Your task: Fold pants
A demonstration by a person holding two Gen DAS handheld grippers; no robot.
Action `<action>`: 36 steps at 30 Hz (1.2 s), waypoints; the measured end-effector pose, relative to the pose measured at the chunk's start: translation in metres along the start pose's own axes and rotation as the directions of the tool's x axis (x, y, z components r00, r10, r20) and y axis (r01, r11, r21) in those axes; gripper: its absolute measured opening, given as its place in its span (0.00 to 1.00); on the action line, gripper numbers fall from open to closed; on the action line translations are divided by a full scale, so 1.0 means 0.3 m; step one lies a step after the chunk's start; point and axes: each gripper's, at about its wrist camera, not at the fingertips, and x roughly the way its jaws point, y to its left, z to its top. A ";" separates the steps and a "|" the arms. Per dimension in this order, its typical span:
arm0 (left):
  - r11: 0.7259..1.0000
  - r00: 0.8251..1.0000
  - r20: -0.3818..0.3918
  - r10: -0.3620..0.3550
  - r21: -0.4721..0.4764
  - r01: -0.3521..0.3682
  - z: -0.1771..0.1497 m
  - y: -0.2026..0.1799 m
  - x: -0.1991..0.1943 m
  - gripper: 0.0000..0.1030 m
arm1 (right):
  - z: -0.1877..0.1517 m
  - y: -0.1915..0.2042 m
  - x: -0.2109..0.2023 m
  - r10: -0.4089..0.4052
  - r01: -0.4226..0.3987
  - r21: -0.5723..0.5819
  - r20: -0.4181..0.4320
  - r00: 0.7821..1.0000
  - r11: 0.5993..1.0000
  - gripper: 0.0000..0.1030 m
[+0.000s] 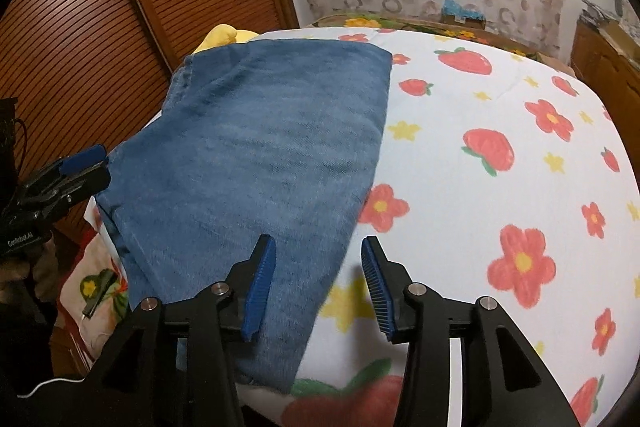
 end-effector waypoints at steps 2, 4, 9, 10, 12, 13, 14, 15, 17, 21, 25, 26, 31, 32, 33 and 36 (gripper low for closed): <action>1.000 1.000 -0.006 -0.003 0.014 0.003 -0.005 -0.017 0.008 0.77 | -0.006 -0.003 0.004 -0.004 0.004 0.007 -0.004 1.000 1.000 0.46; 1.000 1.000 -0.013 0.002 0.021 -0.002 -0.014 -0.029 0.017 0.77 | -0.006 0.008 0.005 -0.007 0.007 0.007 -0.007 1.000 1.000 0.46; 1.000 0.999 -0.046 -0.005 0.024 0.006 -0.051 -0.041 0.051 0.77 | -0.010 0.028 0.030 0.003 -0.003 0.001 -0.018 1.000 1.000 0.46; 1.000 0.998 -0.056 -0.003 0.026 0.004 -0.062 -0.043 0.062 0.77 | -0.013 0.028 0.036 0.005 -0.005 0.002 -0.020 1.000 1.000 0.46; 1.000 0.998 -0.069 0.000 0.031 0.002 -0.078 -0.044 0.078 0.77 | -0.016 0.030 0.041 0.011 -0.011 0.007 -0.014 1.000 1.000 0.46; 0.999 0.998 -0.070 0.005 0.038 -0.003 -0.084 -0.046 0.082 0.77 | -0.017 0.032 0.042 0.010 -0.010 0.007 -0.012 1.000 1.000 0.46; 0.999 0.998 -0.066 0.011 0.048 -0.007 -0.091 -0.048 0.085 0.77 | -0.019 0.033 0.042 0.010 -0.009 0.007 -0.011 1.000 1.000 0.46; 0.998 0.998 -0.061 0.016 0.058 -0.012 -0.096 -0.053 0.085 0.77 | -0.021 0.034 0.044 0.010 -0.010 0.006 -0.012 1.000 1.000 0.46; 0.997 0.998 -0.056 0.023 0.073 -0.019 -0.103 -0.058 0.086 0.77 | -0.022 0.038 0.047 0.014 -0.014 0.005 -0.013 1.000 1.000 0.46; 0.998 0.998 -0.052 0.021 0.068 -0.017 -0.108 -0.054 0.091 0.78 | -0.021 0.060 0.050 0.036 -0.036 -0.012 -0.010 0.999 0.999 0.31; 0.997 0.999 -0.047 0.027 0.078 -0.024 -0.114 -0.055 0.093 0.79 | -0.017 0.072 0.033 0.051 -0.051 -0.019 0.018 0.999 0.999 0.11; 0.997 0.999 -0.046 0.027 0.080 -0.024 -0.114 -0.055 0.092 0.79 | -0.015 0.069 0.023 0.062 -0.061 -0.015 0.033 0.998 0.998 0.09; 0.998 0.999 -0.051 0.009 0.057 -0.006 -0.109 -0.045 0.085 0.79 | 0.014 0.076 -0.032 0.115 -0.115 -0.011 0.094 0.989 0.993 0.06; 0.999 0.999 -0.053 0.004 0.047 -0.001 -0.106 -0.040 0.081 0.79 | 0.022 0.084 -0.042 0.121 -0.120 -0.020 0.106 0.987 0.993 0.06; 0.999 0.999 -0.055 -0.001 0.035 0.002 -0.104 -0.036 0.074 0.79 | 0.033 0.095 -0.052 0.129 -0.126 -0.030 0.116 0.985 0.992 0.06; 1.000 0.999 -0.042 -0.021 -0.002 0.021 -0.091 -0.023 0.038 0.79 | 0.069 0.127 -0.075 0.143 -0.135 -0.067 0.135 0.981 0.989 0.05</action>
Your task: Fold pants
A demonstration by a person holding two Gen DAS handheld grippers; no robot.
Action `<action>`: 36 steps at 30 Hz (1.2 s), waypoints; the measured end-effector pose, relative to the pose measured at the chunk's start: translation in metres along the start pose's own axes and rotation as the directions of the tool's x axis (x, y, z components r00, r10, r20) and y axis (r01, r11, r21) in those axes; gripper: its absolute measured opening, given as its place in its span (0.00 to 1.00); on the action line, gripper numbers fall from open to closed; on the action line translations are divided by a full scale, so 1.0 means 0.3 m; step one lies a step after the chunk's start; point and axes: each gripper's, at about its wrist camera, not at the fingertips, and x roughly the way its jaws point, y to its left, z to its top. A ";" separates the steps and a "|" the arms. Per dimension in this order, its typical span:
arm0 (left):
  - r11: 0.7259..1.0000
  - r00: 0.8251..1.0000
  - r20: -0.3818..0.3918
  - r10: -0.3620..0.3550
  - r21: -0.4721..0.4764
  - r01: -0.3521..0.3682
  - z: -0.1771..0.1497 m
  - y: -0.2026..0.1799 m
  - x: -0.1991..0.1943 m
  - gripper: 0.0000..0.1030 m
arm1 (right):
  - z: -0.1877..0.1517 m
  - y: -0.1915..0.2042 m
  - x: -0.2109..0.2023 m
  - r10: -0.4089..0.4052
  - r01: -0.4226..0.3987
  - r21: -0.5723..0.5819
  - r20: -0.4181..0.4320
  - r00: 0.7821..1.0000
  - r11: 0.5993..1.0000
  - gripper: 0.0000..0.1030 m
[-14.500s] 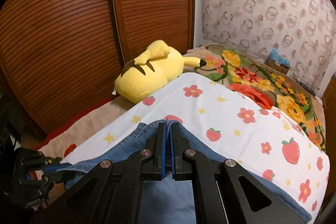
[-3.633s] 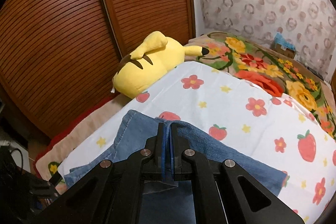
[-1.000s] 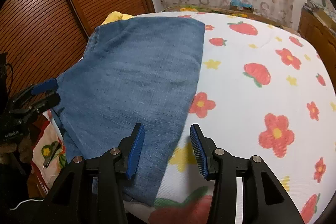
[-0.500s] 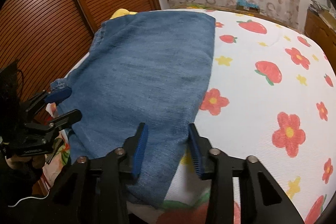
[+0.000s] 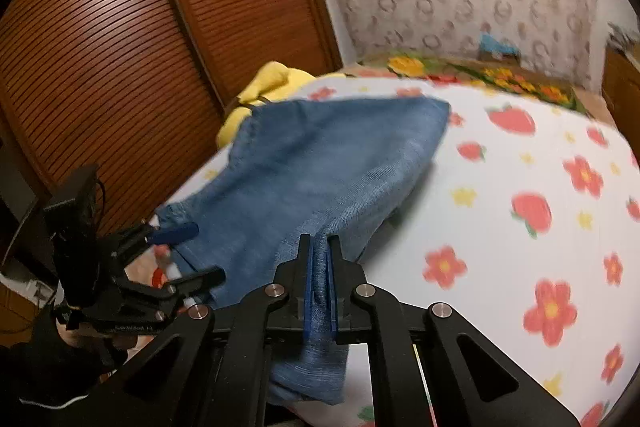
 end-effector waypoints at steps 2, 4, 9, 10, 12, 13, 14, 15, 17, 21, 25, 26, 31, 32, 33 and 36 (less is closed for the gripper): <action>1.000 1.000 0.024 0.001 -0.001 -0.001 0.013 0.005 -0.035 0.79 | 0.028 0.029 0.003 0.002 -0.002 -0.027 0.006 1.000 1.000 0.05; 1.000 0.999 0.041 0.011 0.001 -0.011 0.024 0.020 -0.064 0.79 | 0.058 0.050 0.008 0.010 -0.009 -0.046 0.012 1.000 0.999 0.05; 0.999 0.995 0.096 0.042 -0.029 -0.039 0.041 0.083 -0.145 0.79 | 0.123 0.112 0.029 0.051 -0.048 -0.087 0.032 0.998 0.995 0.04; 0.998 0.993 0.106 0.048 -0.039 -0.044 0.043 0.102 -0.160 0.79 | 0.136 0.123 0.036 0.062 -0.058 -0.092 0.038 0.997 0.994 0.04; 0.997 0.991 0.116 0.066 -0.057 -0.060 0.046 0.138 -0.180 0.79 | 0.162 0.145 0.059 0.087 -0.081 -0.110 0.044 0.995 0.991 0.04; 0.996 0.990 0.119 0.076 -0.065 -0.069 0.044 0.157 -0.187 0.79 | 0.174 0.164 0.073 0.096 -0.090 -0.121 0.044 0.994 0.989 0.04; 0.994 0.988 0.123 0.091 -0.076 -0.082 0.043 0.181 -0.198 0.79 | 0.183 0.182 0.089 0.107 -0.101 -0.132 0.040 0.993 0.986 0.04; 0.992 0.987 0.125 0.100 -0.083 -0.090 0.041 0.192 -0.205 0.79 | 0.189 0.197 0.107 0.116 -0.109 -0.142 0.037 0.993 0.984 0.04; 0.988 0.982 0.139 0.126 -0.108 -0.111 0.037 0.233 -0.228 0.79 | 0.199 0.232 0.150 0.136 -0.130 -0.163 0.021 0.991 0.978 0.04; 0.979 0.974 0.154 0.164 -0.149 -0.142 0.026 0.296 -0.266 0.79 | 0.211 0.272 0.241 0.180 -0.181 -0.180 -0.021 0.983 0.967 0.04; 0.970 0.967 0.154 0.202 -0.168 -0.176 0.014 0.340 -0.294 0.79 | 0.197 0.311 0.348 0.211 -0.224 -0.191 -0.087 0.974 0.956 0.04; 0.968 0.965 0.152 0.212 -0.172 -0.185 0.012 0.346 -0.298 0.79 | 0.190 0.316 0.374 0.217 -0.234 -0.190 -0.106 0.970 0.953 0.04; 0.963 0.965 0.146 0.220 -0.190 -0.191 0.004 0.377 -0.295 0.79 | 0.136 0.328 0.479 0.192 -0.225 -0.199 -0.174 0.966 0.954 0.04; 0.963 0.965 0.143 0.219 -0.189 -0.191 0.003 0.376 -0.292 0.79 | 0.134 0.338 0.480 0.152 -0.188 -0.230 -0.165 0.974 0.955 0.04; 0.964 0.966 0.141 0.218 -0.187 -0.191 0.003 0.374 -0.290 0.79 | 0.140 0.345 0.479 0.132 -0.169 -0.257 -0.152 0.979 0.952 0.04; 0.964 0.966 0.127 0.225 -0.176 -0.201 0.006 0.366 -0.272 0.79 | 0.166 0.348 0.460 0.111 -0.144 -0.278 -0.133 0.985 0.950 0.19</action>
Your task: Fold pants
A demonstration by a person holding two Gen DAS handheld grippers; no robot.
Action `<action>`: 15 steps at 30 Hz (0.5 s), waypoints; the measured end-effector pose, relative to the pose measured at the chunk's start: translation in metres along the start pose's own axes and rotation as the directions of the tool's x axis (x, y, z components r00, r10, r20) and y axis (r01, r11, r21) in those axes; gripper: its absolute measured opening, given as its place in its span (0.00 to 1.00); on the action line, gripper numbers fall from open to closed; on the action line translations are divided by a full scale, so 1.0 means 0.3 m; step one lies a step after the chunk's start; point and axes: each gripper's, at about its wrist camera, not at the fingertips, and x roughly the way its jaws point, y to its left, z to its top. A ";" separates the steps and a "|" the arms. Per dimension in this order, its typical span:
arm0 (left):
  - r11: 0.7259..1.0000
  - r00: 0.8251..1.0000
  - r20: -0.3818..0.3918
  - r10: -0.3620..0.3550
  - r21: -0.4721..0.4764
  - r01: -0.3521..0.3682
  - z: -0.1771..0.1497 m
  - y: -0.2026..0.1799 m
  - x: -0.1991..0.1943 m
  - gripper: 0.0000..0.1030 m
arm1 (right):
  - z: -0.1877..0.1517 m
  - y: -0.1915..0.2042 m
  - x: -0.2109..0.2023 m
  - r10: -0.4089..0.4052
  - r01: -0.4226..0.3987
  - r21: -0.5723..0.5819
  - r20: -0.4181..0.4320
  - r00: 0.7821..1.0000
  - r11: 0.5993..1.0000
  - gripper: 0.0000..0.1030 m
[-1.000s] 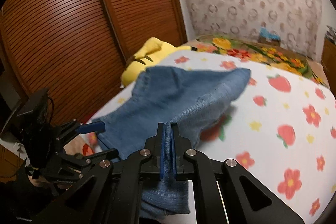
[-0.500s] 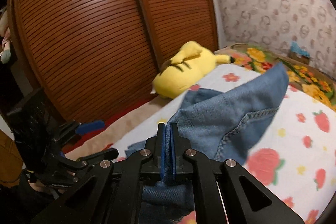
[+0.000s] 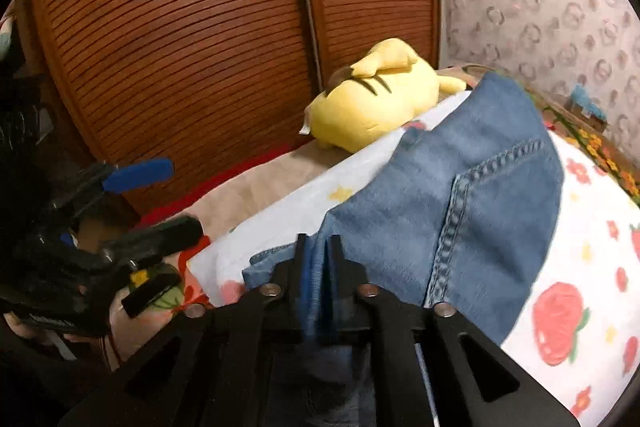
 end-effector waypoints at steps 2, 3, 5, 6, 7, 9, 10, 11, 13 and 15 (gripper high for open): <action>1.000 1.000 -0.003 -0.009 0.001 0.009 0.002 -0.004 0.003 0.79 | 0.017 0.002 -0.029 -0.015 0.014 0.013 0.018 1.000 1.000 0.33; 1.000 1.000 -0.002 -0.010 0.002 0.010 0.003 -0.009 0.002 0.79 | 0.022 0.003 -0.046 -0.023 0.023 0.015 0.033 0.999 1.000 0.33; 1.000 1.000 0.003 -0.019 0.007 0.019 0.008 -0.020 -0.001 0.79 | 0.031 -0.021 -0.086 -0.044 0.043 0.017 0.065 0.997 0.999 0.35; 1.000 1.000 0.004 -0.025 0.008 0.025 0.010 -0.027 -0.003 0.79 | 0.026 -0.030 -0.113 -0.058 0.057 0.021 0.076 0.995 0.998 0.35; 0.999 0.999 0.005 -0.034 0.008 0.034 0.015 -0.033 -0.004 0.79 | 0.028 -0.049 -0.132 -0.076 0.074 0.028 0.088 0.993 0.997 0.35; 0.999 0.999 0.013 -0.051 0.014 0.051 0.026 -0.053 -0.010 0.79 | 0.011 -0.060 -0.149 -0.095 0.091 0.046 0.108 0.990 0.995 0.36; 0.998 0.998 0.018 -0.058 0.021 0.058 0.032 -0.064 -0.014 0.79 | 0.004 -0.072 -0.166 -0.090 0.083 0.061 0.121 0.989 0.995 0.36; 0.998 0.998 0.022 -0.065 0.028 0.065 0.038 -0.077 -0.018 0.79 | 0.000 -0.095 -0.185 -0.087 0.076 0.079 0.136 0.987 0.994 0.37; 0.996 0.996 0.026 -0.082 0.040 0.081 0.047 -0.099 -0.022 0.79 | -0.019 -0.112 -0.195 -0.121 0.108 0.097 0.143 0.982 0.989 0.38; 0.994 0.995 0.022 -0.094 0.053 0.093 0.051 -0.123 -0.015 0.79 | -0.028 -0.124 -0.177 -0.157 0.144 0.102 0.140 0.978 0.984 0.39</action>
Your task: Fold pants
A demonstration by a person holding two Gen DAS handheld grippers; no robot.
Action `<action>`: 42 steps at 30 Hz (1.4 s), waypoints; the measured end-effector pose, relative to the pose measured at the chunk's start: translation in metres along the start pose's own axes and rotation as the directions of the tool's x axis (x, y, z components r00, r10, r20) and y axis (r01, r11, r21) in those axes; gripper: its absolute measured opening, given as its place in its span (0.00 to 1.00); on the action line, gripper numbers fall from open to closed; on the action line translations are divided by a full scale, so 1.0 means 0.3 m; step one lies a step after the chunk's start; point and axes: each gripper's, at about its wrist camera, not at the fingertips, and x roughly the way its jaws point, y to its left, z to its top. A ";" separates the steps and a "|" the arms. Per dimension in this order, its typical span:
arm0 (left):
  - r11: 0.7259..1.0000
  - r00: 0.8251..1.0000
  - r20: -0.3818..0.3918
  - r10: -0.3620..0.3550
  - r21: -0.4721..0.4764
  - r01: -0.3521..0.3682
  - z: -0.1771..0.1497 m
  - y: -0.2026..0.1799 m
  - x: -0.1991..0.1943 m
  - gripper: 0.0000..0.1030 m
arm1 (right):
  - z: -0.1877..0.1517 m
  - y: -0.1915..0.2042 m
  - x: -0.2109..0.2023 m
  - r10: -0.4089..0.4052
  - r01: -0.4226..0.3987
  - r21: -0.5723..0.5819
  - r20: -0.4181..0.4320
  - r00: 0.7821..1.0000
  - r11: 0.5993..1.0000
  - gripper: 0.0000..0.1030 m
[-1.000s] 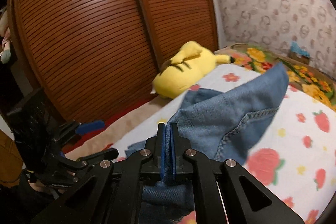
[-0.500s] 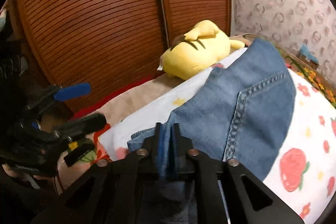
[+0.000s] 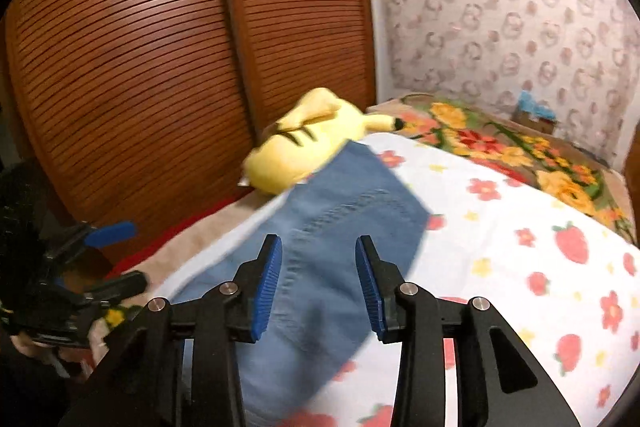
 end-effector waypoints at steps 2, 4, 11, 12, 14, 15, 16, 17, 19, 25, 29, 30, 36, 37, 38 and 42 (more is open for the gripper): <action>1.000 1.000 -0.012 -0.017 0.008 0.017 -0.002 -0.019 0.017 0.79 | -0.012 -0.014 0.023 -0.032 0.032 0.004 -0.013 0.999 0.999 0.41; 0.999 0.999 -0.030 -0.045 0.009 0.045 -0.011 -0.034 0.040 0.79 | -0.003 -0.015 0.047 -0.044 0.044 0.013 -0.032 0.999 0.999 0.42; 0.993 0.983 -0.138 -0.118 -0.015 0.117 -0.072 -0.046 0.146 0.53 | 0.040 -0.044 0.170 -0.042 0.046 0.035 -0.099 0.994 0.998 0.44; 0.993 0.980 -0.160 -0.114 -0.021 0.112 -0.084 -0.042 0.163 0.48 | 0.048 -0.054 0.181 -0.045 0.049 0.035 -0.106 0.993 0.998 0.44; 0.994 0.979 -0.171 -0.108 -0.018 0.106 -0.109 -0.037 0.177 0.41 | 0.063 -0.068 0.197 -0.050 0.055 0.035 -0.119 0.992 0.998 0.44; 0.995 0.981 -0.167 -0.101 -0.016 0.100 -0.113 -0.038 0.177 0.35 | 0.073 -0.070 0.204 -0.045 0.050 0.040 -0.121 0.992 0.998 0.44; 0.995 0.983 -0.156 -0.095 -0.017 0.094 -0.117 -0.037 0.170 0.33 | 0.076 -0.076 0.207 -0.037 0.043 0.048 -0.120 0.992 0.998 0.45; 0.996 0.984 -0.151 -0.092 -0.016 0.091 -0.120 -0.038 0.164 0.31 | 0.082 -0.079 0.216 -0.034 0.040 0.054 -0.117 0.993 0.998 0.45; 0.997 0.987 -0.142 -0.077 -0.007 0.077 -0.132 -0.045 0.154 0.30 | 0.086 -0.085 0.241 -0.033 0.039 0.055 -0.109 0.993 0.998 0.48; 0.998 0.986 -0.157 -0.058 -0.016 0.057 -0.149 -0.036 0.172 0.34 | 0.030 -0.148 0.362 -0.007 0.023 0.107 -0.150 0.989 0.994 0.66; 0.999 0.986 -0.162 -0.036 -0.012 0.035 -0.141 -0.029 0.171 0.47 | 0.022 -0.190 0.385 0.016 0.008 0.143 -0.164 0.986 0.990 0.75; 1.000 0.986 -0.163 -0.028 -0.017 0.025 -0.138 -0.024 0.171 0.52 | 0.025 -0.200 0.391 0.025 -0.001 0.148 -0.162 0.986 0.989 0.76; 0.999 0.985 -0.168 -0.035 -0.035 0.030 -0.131 0.007 0.180 0.62 | 0.016 -0.212 0.386 0.028 -0.003 0.154 -0.159 0.987 0.988 0.81; 0.999 0.985 -0.168 -0.030 -0.035 0.024 -0.132 0.011 0.185 0.65 | 0.019 -0.214 0.387 0.033 -0.008 0.154 -0.163 0.986 0.988 0.81; 0.999 0.985 -0.168 -0.027 -0.041 0.020 -0.135 0.020 0.190 0.69 | 0.024 -0.211 0.394 0.042 -0.015 0.154 -0.171 0.984 0.988 0.81; 0.994 0.981 -0.175 -0.077 -0.096 0.061 -0.154 0.050 0.209 0.70 | 0.020 -0.225 0.408 0.072 -0.045 0.150 -0.177 0.982 0.988 0.81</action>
